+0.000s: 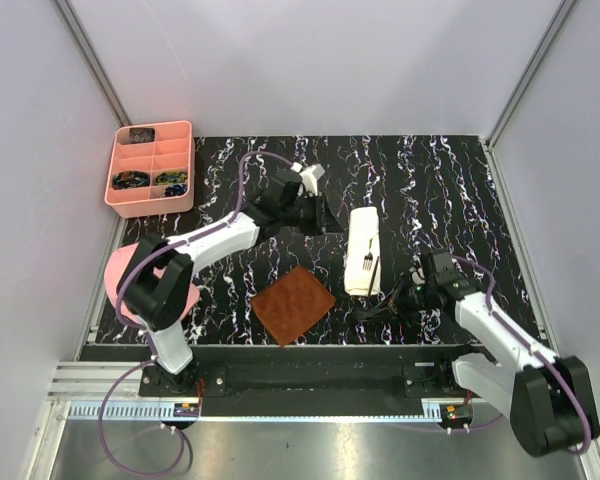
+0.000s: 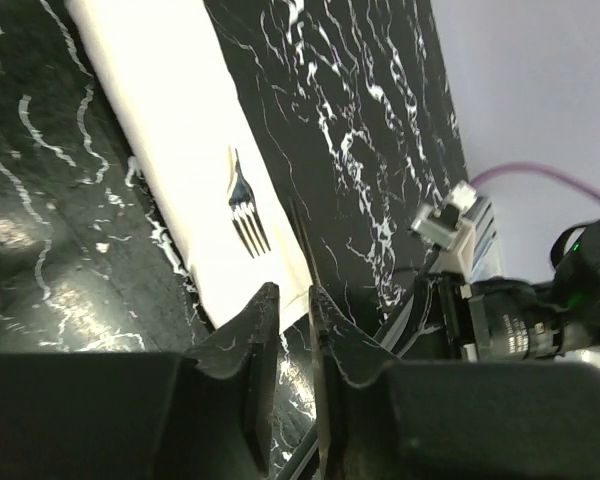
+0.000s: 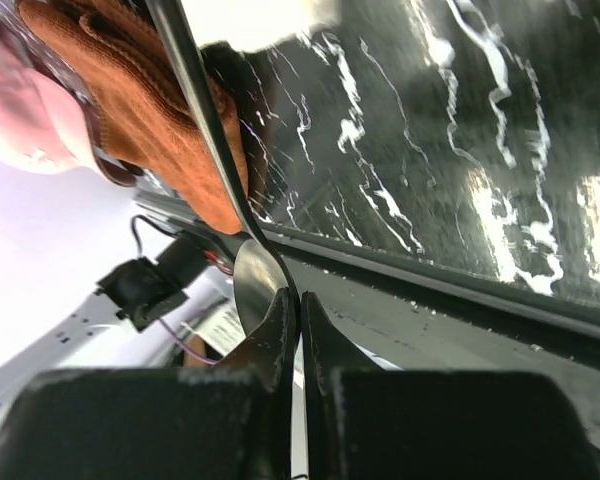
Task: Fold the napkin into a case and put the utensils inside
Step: Insert the spoon into the folded napkin.
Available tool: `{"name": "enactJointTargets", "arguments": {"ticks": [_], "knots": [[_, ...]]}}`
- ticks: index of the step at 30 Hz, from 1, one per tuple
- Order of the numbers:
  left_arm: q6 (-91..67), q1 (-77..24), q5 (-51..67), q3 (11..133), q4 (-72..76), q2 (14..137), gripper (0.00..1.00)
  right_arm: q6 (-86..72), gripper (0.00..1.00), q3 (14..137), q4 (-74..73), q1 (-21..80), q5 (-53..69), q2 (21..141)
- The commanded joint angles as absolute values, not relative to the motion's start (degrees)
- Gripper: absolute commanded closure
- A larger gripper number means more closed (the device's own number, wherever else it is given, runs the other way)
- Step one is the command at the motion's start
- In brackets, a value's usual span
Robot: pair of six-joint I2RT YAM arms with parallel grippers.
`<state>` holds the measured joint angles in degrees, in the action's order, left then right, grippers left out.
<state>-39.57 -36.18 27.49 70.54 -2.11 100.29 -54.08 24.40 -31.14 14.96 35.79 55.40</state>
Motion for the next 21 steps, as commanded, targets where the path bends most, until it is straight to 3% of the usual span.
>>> {"name": "enactJointTargets", "arguments": {"ticks": [1, 21], "knots": [[-37.4, -38.4, 25.8, 74.5, -1.5, 102.2, 0.81, -43.5, 1.00, 29.4, -32.3, 14.4, 37.2, 59.5], [-36.9, -41.3, 24.0, 78.6, -2.5, 111.2, 0.91, -35.1, 1.00, 35.9, -30.1, 13.3, 41.4, 73.6]]}}
